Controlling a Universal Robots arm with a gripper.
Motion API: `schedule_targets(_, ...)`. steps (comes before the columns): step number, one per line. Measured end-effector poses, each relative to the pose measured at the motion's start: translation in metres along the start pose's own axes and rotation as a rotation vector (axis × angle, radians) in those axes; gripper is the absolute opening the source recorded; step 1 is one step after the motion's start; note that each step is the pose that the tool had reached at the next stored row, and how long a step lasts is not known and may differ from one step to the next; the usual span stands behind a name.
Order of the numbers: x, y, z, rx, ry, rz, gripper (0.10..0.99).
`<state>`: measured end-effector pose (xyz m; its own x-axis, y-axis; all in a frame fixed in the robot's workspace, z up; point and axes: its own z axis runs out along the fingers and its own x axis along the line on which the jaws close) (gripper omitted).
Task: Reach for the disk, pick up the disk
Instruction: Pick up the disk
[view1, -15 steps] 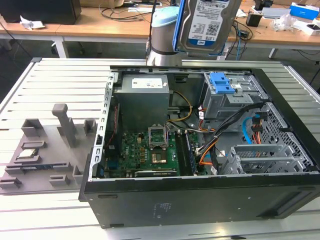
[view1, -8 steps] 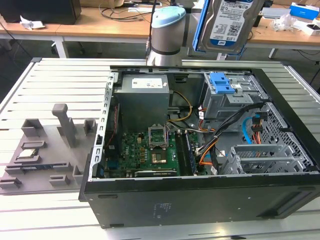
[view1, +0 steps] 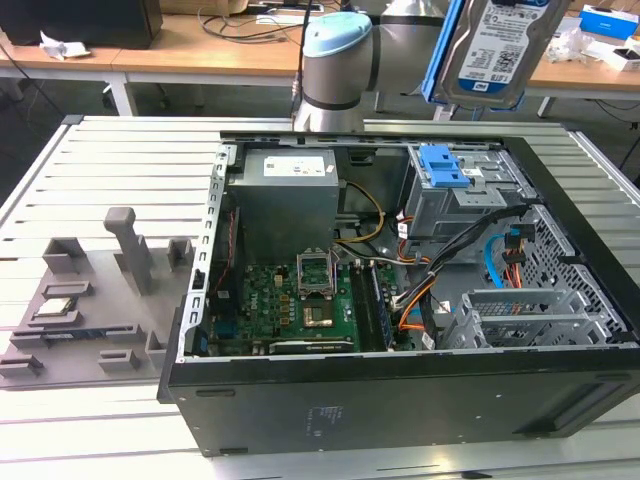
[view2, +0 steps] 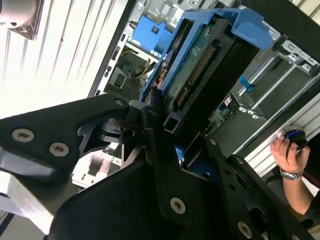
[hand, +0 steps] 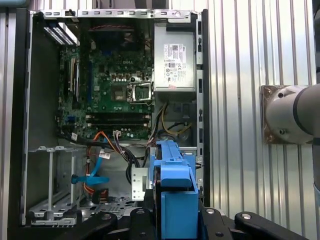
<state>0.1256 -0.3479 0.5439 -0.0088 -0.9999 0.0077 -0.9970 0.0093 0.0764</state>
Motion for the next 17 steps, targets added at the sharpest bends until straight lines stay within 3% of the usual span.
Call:
schedule_targets(1,-0.0003,-0.0073,-0.0005,-0.001,0.0000,0.000,0.365)
schedule_targets(5,-0.0010,-0.0242,-0.0018,-0.002,0.0000,0.000,0.365)
schedule_targets(8,-0.0018,-0.0462,-0.0036,-0.004,0.0001,0.000,0.365)
schedule_targets(9,-0.0020,-0.0501,-0.0038,-0.005,0.0001,0.000,0.365)
schedule_targets(13,-0.0031,-0.0766,-0.0059,-0.007,0.0001,0.000,0.365)
schedule_targets(17,-0.0031,-0.0786,-0.0060,-0.007,0.0002,0.000,0.365)
